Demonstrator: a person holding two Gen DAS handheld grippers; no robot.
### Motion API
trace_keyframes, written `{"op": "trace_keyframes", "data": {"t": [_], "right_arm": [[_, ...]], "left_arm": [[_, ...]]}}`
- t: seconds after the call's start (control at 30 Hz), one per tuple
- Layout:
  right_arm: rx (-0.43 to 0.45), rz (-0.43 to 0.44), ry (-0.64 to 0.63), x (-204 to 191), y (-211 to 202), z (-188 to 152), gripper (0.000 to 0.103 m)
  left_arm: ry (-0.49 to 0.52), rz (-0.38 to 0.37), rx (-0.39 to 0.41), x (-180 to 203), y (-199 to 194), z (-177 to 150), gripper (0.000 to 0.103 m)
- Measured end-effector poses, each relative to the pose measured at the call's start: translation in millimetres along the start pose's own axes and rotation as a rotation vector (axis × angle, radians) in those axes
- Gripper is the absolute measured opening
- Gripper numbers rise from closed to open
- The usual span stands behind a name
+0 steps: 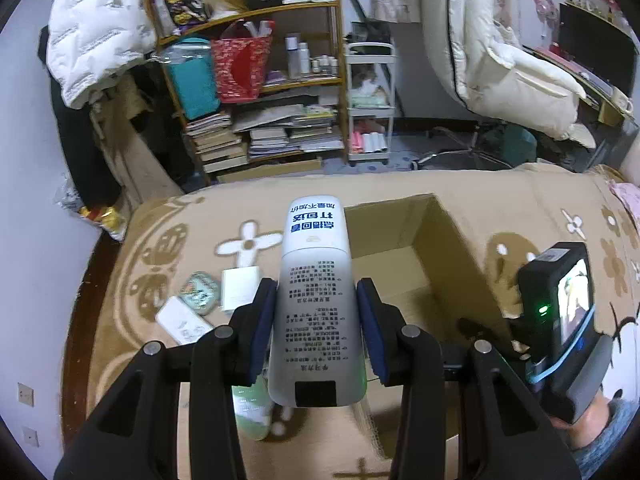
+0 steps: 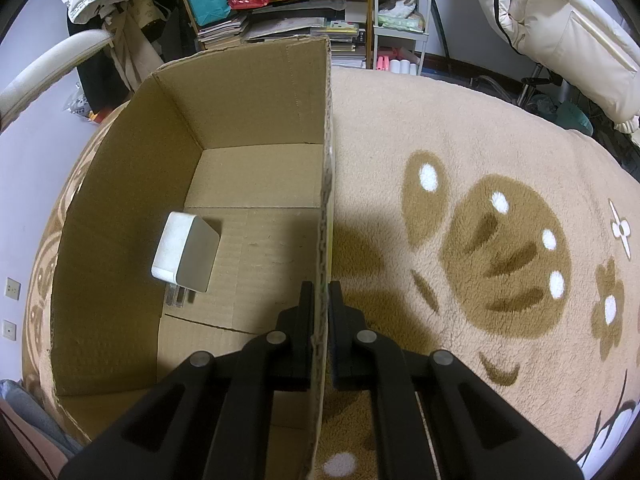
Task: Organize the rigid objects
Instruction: 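Carry the remote with the left gripper into the box and release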
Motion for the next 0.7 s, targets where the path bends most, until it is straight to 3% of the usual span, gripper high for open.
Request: {"op": "trace_keyframes", "data": {"t": [0.17, 0.27, 0.3, 0.37, 0.7], "right_arm": [[0.001, -0.002, -0.003, 0.0, 0.9, -0.6, 0.007], [0.0, 0.005, -0.003, 0.0, 0.8, -0.6, 0.008], [0.001, -0.001, -0.007, -0.5, 0.9, -0.8, 0.007], [0.0, -0.002, -0.009, -0.7, 1.2, -0.7, 0.007], [-0.003, 0.005, -0.015, -2.1, 2.3, 0.3, 0.007]], "left_arm": [[0.032, -0.042, -0.011, 23.7, 19.5, -3.5, 0.039], [0.046, -0.051, -0.049, 33.8, 36.2, -9.0, 0.034], [0.043, -0.049, -0.064, 34.6, 41.0, -11.3, 0.021], [0.031, -0.051, -0.089, 35.3, 50.5, -14.8, 0.013], [0.007, -0.017, -0.1, 25.7, 55.7, -24.7, 0.015]]}}
Point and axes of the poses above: each gripper's, at about its wrist camera, not at the fingertips, and y roughly the way its jaws point, x to its right, z to its top, the point moved 3 cm from there along y, roughly the way its jaws point, and after that the axes turned 15 degrees about -z, right-handed, at the moved point
